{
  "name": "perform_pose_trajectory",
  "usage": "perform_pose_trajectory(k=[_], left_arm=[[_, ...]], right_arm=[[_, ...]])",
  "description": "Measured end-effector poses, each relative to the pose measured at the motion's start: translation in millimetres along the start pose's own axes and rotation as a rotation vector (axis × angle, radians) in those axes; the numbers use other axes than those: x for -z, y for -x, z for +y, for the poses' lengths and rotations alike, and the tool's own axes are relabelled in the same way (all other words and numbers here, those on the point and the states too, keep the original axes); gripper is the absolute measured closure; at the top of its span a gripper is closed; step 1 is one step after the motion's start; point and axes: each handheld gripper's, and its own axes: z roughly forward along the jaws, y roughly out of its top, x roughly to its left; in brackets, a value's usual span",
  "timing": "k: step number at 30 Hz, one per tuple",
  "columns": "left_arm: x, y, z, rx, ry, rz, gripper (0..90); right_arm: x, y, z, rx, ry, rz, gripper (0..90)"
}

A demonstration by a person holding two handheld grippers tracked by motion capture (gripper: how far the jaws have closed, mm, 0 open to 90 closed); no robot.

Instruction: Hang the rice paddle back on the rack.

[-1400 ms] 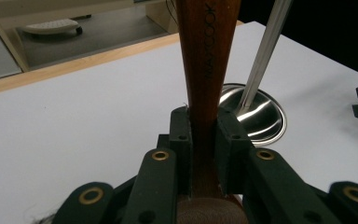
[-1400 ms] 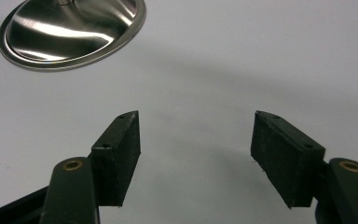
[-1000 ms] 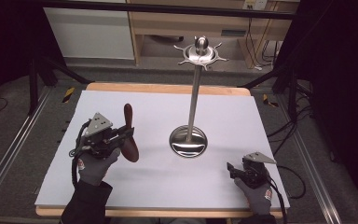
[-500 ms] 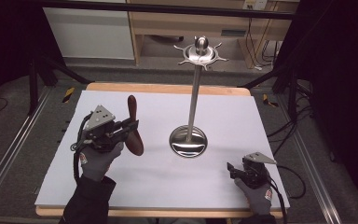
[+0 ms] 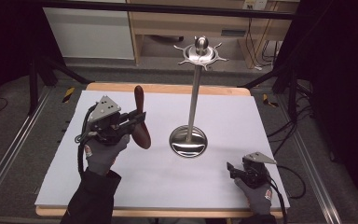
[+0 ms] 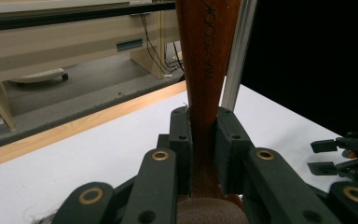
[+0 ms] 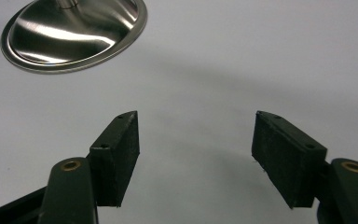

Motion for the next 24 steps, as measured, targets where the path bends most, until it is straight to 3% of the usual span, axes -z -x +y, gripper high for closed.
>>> perform_pose_trajectory(k=[15,18,19,24], left_arm=[[-1.2,8.6,25.7,-0.027,0.02,-0.028,77.9],[-3.3,13.0,30.6,-0.005,0.013,-0.041,77.8],[-5.2,13.9,34.7,-0.033,0.019,-0.031,77.9],[-9.1,18.7,41.4,-0.038,0.02,-0.037,77.8]], right_arm=[[-1.6,-0.6,0.1,0.015,0.0,-0.009,32.2],[-1.4,-0.6,0.1,0.016,0.002,-0.009,32.2],[-1.1,-0.4,0.1,0.013,0.001,-0.01,32.2],[-0.8,-0.4,0.1,0.011,0.003,-0.008,32.2]])
